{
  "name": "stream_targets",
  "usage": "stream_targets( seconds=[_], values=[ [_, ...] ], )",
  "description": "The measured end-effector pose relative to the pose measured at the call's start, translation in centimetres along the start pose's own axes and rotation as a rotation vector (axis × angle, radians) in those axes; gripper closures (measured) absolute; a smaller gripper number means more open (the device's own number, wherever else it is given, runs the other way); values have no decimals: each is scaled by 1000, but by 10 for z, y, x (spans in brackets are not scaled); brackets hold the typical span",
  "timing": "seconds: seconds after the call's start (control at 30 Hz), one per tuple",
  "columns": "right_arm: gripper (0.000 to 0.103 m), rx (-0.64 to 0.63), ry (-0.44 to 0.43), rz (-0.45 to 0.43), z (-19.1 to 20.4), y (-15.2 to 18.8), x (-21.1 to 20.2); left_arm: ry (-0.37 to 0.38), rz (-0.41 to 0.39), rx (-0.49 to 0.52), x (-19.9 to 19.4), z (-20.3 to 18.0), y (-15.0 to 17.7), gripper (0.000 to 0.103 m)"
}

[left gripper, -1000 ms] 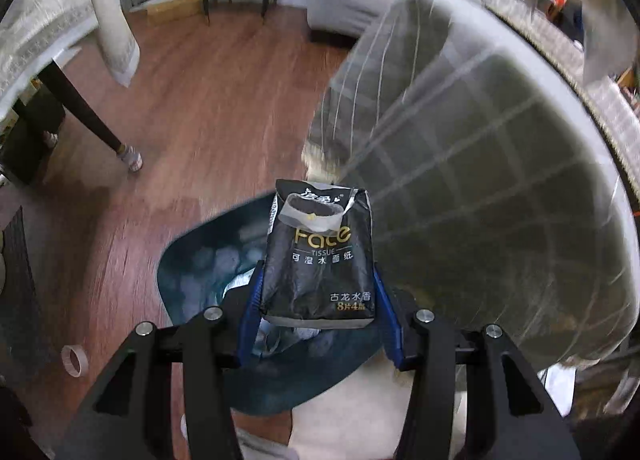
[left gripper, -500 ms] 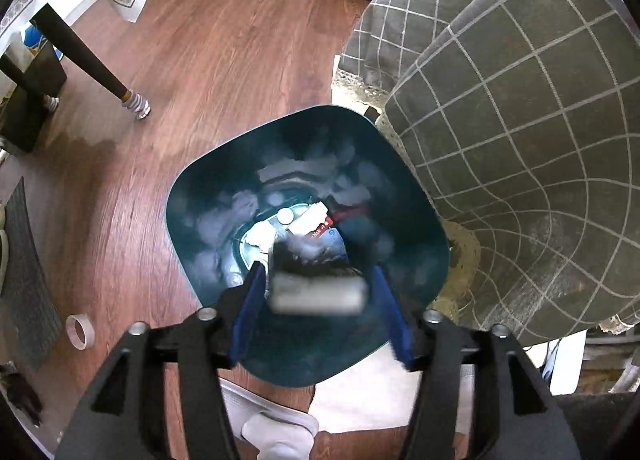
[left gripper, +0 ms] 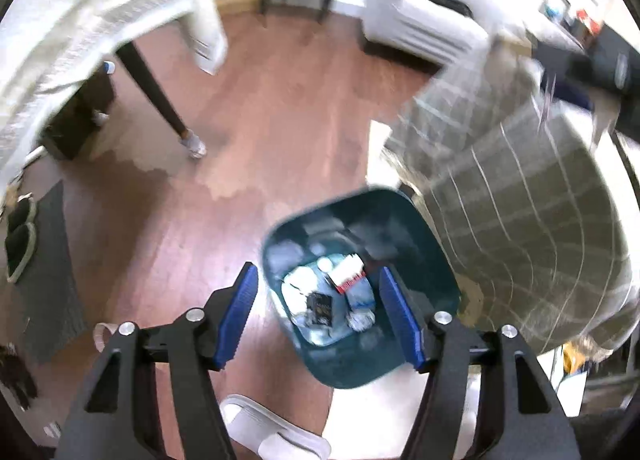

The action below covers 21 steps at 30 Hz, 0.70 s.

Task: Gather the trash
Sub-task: 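Lower the SanDisk box into the teal bin and open the right tool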

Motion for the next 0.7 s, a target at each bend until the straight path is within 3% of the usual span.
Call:
stream_targets(
  seconds=[0.33, 0.57, 0.7],
  values=[
    [27, -62, -7, 118, 6, 35, 43, 20, -143, -137, -62, 33, -31, 52],
    [27, -90, 4, 203, 6, 60, 74, 36, -172, -161, -71, 27, -41, 66],
    [27, -118, 39, 262, 2, 78, 92, 39, -198, -168, -75, 18, -49, 66]
  ],
)
Point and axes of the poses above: each gripper's, at about its wrist camera, not at the fingertips, and x roughly the way its jaws point, z to its left, y to its underside, the point moved 7 cm from there along x, roughly the way its jaws point, and after that the axes turned 3 degrees about x, right-handed, at the moved point
